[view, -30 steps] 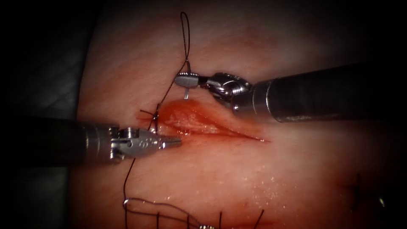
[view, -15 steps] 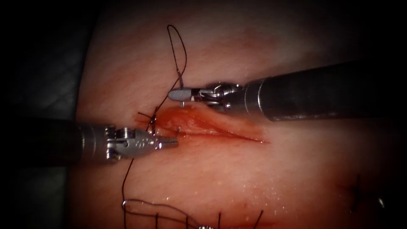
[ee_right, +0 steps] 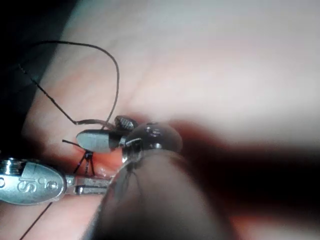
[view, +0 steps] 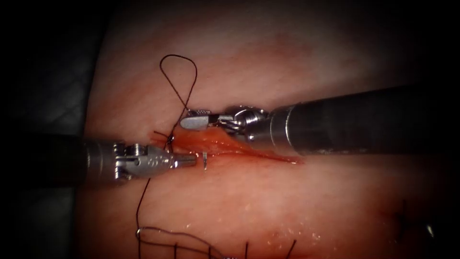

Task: Wound Closure
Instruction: Throw the needle through the skin above the cut with the right end-effector.

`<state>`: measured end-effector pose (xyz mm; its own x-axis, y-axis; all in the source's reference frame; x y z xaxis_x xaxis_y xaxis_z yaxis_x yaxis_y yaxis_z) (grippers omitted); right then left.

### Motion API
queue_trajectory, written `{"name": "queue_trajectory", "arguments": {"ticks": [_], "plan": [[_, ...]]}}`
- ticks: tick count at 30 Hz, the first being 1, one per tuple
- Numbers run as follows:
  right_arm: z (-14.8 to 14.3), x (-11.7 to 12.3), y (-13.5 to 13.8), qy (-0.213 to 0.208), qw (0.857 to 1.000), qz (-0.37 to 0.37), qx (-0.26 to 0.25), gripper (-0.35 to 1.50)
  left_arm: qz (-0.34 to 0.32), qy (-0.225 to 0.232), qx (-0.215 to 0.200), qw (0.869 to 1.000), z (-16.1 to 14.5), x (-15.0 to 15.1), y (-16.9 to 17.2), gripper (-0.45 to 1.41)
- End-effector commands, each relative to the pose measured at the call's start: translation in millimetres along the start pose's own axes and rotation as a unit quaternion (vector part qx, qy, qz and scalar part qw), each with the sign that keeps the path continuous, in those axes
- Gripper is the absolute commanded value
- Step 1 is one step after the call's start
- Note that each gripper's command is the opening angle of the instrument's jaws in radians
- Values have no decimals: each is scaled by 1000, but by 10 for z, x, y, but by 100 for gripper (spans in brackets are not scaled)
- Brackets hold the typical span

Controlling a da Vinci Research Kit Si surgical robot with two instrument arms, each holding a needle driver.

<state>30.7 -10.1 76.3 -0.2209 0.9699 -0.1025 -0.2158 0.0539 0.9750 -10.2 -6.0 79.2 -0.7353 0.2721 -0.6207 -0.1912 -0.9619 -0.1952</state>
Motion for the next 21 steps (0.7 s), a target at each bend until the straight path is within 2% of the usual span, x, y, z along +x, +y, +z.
{"name": "queue_trajectory", "arguments": {"ticks": [1,3,4,11,17,21], "plan": [[5,2,13,11,1000,-17,-5,101,0,0,0,1000,8,1,2,-45],[1,12,20,26,998,-48,-22,113,0,0,0,1000,8,1,2,-45],[-3,19,27,41,994,-87,-49,120,0,0,0,1000,8,0,2,-45],[-15,28,33,52,975,-188,-109,121,0,0,0,1000,8,1,2,-45],[-14,27,23,38,967,-222,-116,118,0,0,1,1000,9,1,2,-45],[-14,33,16,51,967,-222,-112,116,0,0,1,1000,9,1,2,-45]]}}
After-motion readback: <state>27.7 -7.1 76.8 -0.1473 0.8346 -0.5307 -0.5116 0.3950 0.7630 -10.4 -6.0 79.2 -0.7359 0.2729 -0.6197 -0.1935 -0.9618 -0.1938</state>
